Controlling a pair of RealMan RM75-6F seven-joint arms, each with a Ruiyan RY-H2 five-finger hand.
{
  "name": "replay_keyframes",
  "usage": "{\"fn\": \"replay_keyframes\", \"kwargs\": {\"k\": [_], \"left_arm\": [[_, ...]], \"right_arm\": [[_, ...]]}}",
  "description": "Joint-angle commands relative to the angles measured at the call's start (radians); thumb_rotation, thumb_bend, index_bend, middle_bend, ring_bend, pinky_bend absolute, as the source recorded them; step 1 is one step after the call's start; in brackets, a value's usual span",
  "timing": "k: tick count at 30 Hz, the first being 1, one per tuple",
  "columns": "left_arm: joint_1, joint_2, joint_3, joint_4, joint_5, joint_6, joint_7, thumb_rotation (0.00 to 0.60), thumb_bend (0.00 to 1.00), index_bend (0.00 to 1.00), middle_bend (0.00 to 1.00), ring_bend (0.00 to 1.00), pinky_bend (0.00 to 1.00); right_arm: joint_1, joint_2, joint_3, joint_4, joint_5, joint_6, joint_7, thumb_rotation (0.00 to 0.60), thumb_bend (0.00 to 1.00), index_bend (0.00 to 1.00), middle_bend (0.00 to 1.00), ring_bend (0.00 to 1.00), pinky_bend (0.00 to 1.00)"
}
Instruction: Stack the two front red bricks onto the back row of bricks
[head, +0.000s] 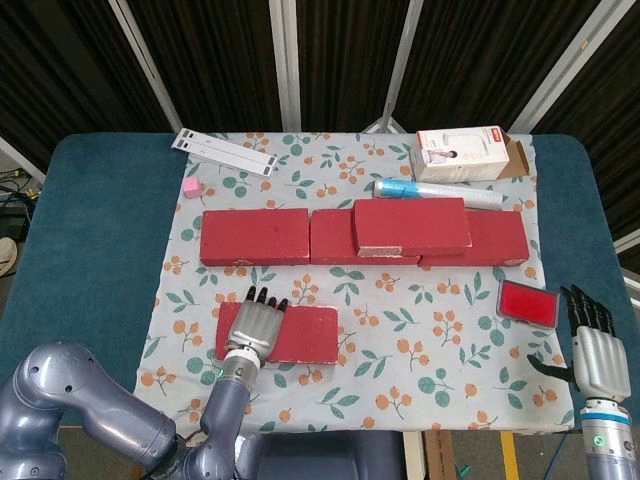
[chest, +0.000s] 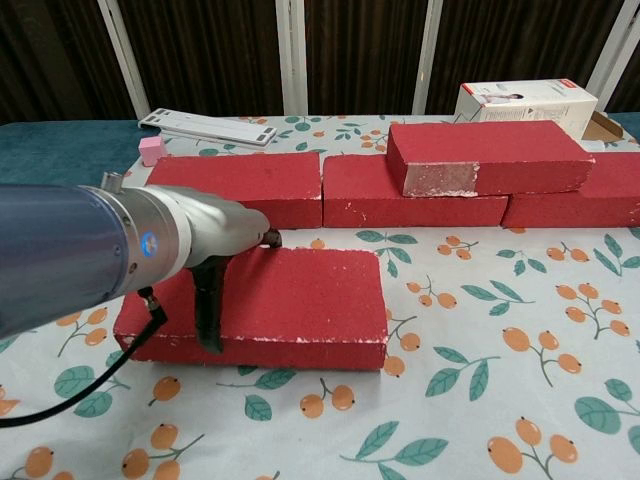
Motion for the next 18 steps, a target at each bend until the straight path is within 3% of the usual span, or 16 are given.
{"fn": "replay_keyframes", "kwargs": {"k": [1, 7, 14, 18], "left_arm": [[0.007, 0.025, -0.002, 0.0, 0.03, 0.005, 0.003, 0.6, 0.01, 0.37, 0.39, 0.0, 0.05], [0.031, 0.116, -0.015, -0.017, 0.098, -0.039, -0.007, 0.6, 0.01, 0.38, 0.39, 0.0, 0.05], [0.044, 0.255, -0.061, -0.013, 0.166, -0.169, -0.033, 0.6, 0.01, 0.39, 0.4, 0.0, 0.05], [0.041, 0.328, -0.115, 0.023, 0.113, -0.288, -0.062, 0.6, 0.01, 0.4, 0.41, 0.0, 0.05]], "right_arm": [[0.0, -0.001, 0.001, 0.0, 0.0, -0.002, -0.003, 0.6, 0.07, 0.0, 0.0, 0.0, 0.0], [-0.003, -0.004, 0.009, 0.003, 0.007, -0.005, -0.011, 0.6, 0.07, 0.0, 0.0, 0.0, 0.0], [-0.003, -0.011, 0.016, 0.007, 0.019, -0.015, -0.024, 0.6, 0.07, 0.0, 0.0, 0.0, 0.0], [-0.004, -0.012, 0.024, 0.012, 0.032, -0.019, -0.026, 0.6, 0.07, 0.0, 0.0, 0.0, 0.0]]}}
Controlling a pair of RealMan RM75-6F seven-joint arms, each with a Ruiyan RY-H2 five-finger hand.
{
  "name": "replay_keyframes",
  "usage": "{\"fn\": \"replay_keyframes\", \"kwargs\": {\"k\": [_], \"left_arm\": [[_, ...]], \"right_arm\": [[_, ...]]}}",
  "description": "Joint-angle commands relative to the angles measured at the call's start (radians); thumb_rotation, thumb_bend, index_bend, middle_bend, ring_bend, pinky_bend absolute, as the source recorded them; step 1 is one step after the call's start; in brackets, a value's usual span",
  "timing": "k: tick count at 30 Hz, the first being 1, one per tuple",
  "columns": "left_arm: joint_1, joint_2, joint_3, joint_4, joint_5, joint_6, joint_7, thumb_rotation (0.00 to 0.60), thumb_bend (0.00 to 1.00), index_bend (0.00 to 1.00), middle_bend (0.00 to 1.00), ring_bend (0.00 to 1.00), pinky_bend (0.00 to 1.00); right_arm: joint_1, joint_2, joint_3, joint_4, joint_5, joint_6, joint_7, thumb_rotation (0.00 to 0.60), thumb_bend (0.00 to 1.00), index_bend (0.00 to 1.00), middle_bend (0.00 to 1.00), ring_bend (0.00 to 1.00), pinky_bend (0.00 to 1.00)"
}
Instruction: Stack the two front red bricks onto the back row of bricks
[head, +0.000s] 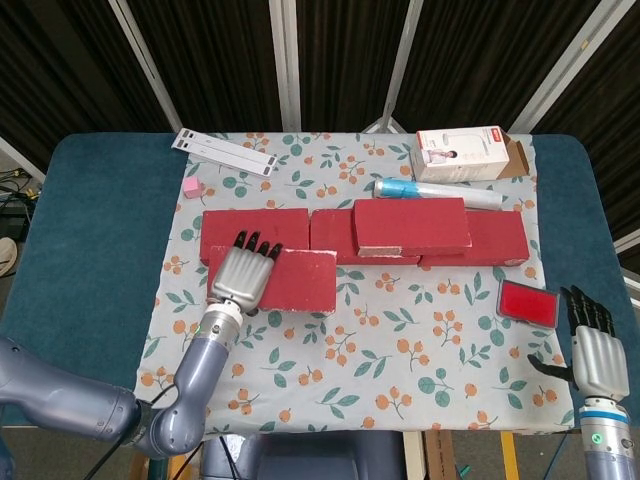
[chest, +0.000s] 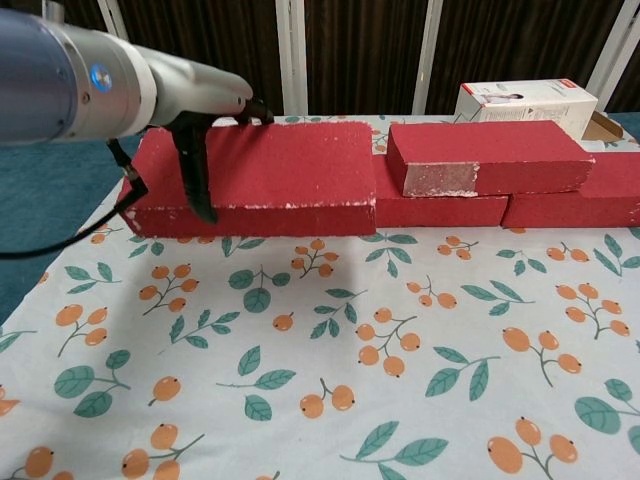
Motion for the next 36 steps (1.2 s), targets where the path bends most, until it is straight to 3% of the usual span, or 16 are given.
{"fn": "replay_keyframes", "kwargs": {"k": [1, 11, 14, 24, 36], "left_arm": [[-0.003, 0.074, -0.071, 0.04, -0.07, -0.13, -0.036, 0.6, 0.01, 0.4, 0.41, 0.0, 0.05], [-0.094, 0.134, -0.132, 0.307, -0.279, -0.432, -0.02, 0.6, 0.01, 0.42, 0.41, 0.0, 0.05], [-0.144, 0.123, -0.102, 0.419, -0.347, -0.517, 0.025, 0.6, 0.01, 0.42, 0.41, 0.0, 0.05], [-0.284, 0.051, 0.006, 0.683, -0.535, -0.654, 0.173, 0.6, 0.01, 0.44, 0.41, 0.0, 0.04], [-0.335, -0.037, 0.065, 0.869, -0.663, -0.785, 0.212, 0.6, 0.01, 0.44, 0.4, 0.0, 0.04]], "right_arm": [[-0.001, -0.001, 0.006, 0.004, 0.009, -0.002, -0.001, 0.6, 0.07, 0.0, 0.0, 0.0, 0.0], [0.001, -0.008, 0.023, 0.017, 0.05, -0.016, -0.021, 0.6, 0.07, 0.0, 0.0, 0.0, 0.0], [0.003, -0.014, 0.03, 0.024, 0.065, -0.019, -0.033, 0.6, 0.07, 0.0, 0.0, 0.0, 0.0], [0.008, -0.028, 0.039, 0.037, 0.094, -0.029, -0.064, 0.6, 0.07, 0.0, 0.0, 0.0, 0.0], [0.016, -0.043, 0.042, 0.05, 0.112, -0.046, -0.09, 0.6, 0.07, 0.0, 0.0, 0.0, 0.0]]}}
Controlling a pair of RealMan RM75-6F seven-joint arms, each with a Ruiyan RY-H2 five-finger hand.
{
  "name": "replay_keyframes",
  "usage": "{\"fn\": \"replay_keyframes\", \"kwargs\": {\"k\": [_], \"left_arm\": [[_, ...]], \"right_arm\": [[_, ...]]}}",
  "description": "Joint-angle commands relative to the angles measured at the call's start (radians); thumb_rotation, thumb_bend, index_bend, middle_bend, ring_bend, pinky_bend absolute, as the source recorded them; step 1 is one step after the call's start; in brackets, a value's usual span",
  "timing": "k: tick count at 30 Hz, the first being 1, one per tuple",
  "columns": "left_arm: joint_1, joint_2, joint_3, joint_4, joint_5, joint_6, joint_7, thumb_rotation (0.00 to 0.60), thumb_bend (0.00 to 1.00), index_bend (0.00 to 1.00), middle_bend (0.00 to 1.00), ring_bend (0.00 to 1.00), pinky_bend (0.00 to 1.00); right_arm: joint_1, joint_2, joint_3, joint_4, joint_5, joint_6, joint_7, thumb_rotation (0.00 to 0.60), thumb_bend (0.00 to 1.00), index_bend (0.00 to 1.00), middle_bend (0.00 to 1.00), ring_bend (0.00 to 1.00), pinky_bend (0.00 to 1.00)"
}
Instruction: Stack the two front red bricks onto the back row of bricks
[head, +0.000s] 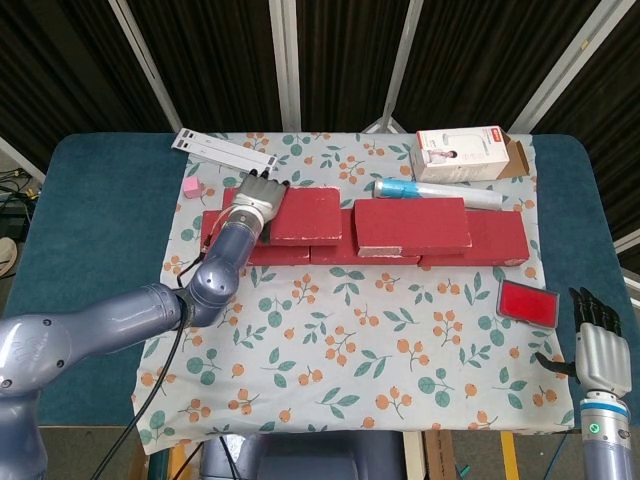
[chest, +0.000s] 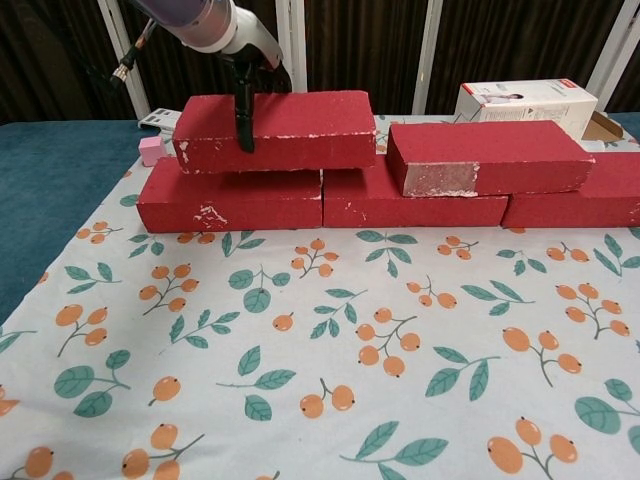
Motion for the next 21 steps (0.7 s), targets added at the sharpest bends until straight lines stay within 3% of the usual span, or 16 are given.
{"fn": "replay_keyframes", "kwargs": {"k": [1, 21], "left_arm": [[-0.009, -0.013, 0.014, 0.026, -0.03, -0.03, -0.003, 0.6, 0.01, 0.44, 0.4, 0.0, 0.04], [-0.071, -0.025, 0.061, 0.046, -0.13, -0.028, 0.028, 0.6, 0.02, 0.43, 0.39, 0.0, 0.04]], "right_arm": [[0.001, -0.002, 0.001, 0.002, 0.002, -0.002, -0.002, 0.6, 0.07, 0.0, 0.0, 0.0, 0.0], [0.001, -0.005, 0.005, 0.011, 0.003, -0.012, 0.003, 0.6, 0.07, 0.0, 0.0, 0.0, 0.0]]}}
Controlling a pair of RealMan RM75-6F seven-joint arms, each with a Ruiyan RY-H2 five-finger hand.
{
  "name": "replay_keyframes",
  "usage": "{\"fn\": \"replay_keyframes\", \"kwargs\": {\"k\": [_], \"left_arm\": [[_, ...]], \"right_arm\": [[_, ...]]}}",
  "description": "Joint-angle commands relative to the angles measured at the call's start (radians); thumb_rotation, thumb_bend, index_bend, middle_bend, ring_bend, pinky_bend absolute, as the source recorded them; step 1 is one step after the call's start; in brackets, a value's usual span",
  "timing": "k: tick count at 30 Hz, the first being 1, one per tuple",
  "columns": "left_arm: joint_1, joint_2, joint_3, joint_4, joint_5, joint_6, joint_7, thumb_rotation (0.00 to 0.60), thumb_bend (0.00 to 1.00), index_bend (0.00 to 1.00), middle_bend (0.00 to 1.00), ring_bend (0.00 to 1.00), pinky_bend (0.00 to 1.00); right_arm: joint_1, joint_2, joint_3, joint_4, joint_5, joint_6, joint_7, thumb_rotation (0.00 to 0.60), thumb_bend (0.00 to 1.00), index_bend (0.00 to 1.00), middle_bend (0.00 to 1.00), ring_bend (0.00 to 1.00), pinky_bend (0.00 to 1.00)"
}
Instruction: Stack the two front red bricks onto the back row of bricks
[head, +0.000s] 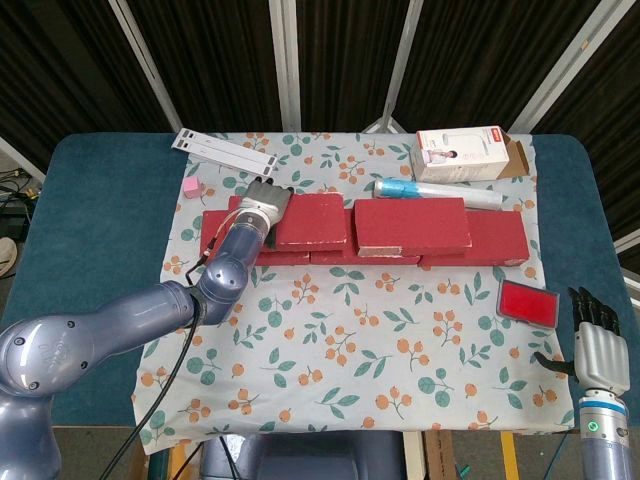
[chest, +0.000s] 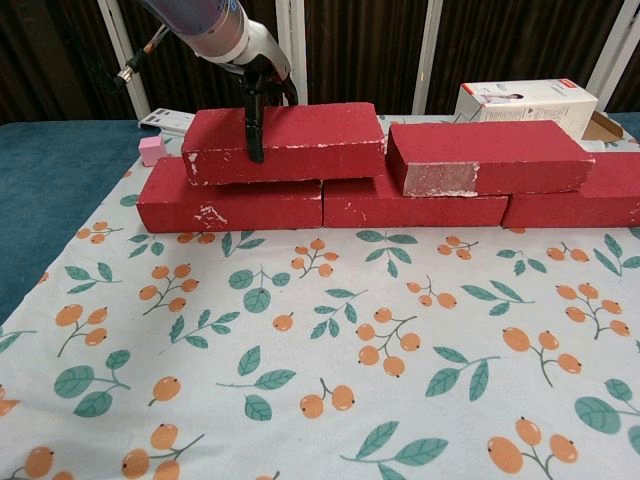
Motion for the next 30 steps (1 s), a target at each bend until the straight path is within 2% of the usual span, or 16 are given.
{"fn": "replay_keyframes", "kwargs": {"k": [1, 14, 30], "left_arm": [[-0.009, 0.0, 0.001, -0.005, -0.006, 0.006, 0.008, 0.6, 0.01, 0.43, 0.39, 0.0, 0.04], [-0.025, -0.023, 0.0, 0.012, -0.036, 0.04, 0.049, 0.6, 0.01, 0.43, 0.38, 0.0, 0.04], [-0.028, -0.077, -0.038, 0.064, -0.054, 0.054, 0.109, 0.6, 0.02, 0.43, 0.37, 0.0, 0.04]], "right_arm": [[0.0, 0.0, 0.0, 0.001, 0.0, -0.002, 0.001, 0.6, 0.07, 0.0, 0.0, 0.0, 0.0], [-0.005, 0.006, 0.003, -0.003, -0.006, 0.003, 0.011, 0.6, 0.07, 0.0, 0.0, 0.0, 0.0], [-0.008, 0.01, 0.006, -0.001, -0.005, -0.001, 0.021, 0.6, 0.07, 0.0, 0.0, 0.0, 0.0]]}}
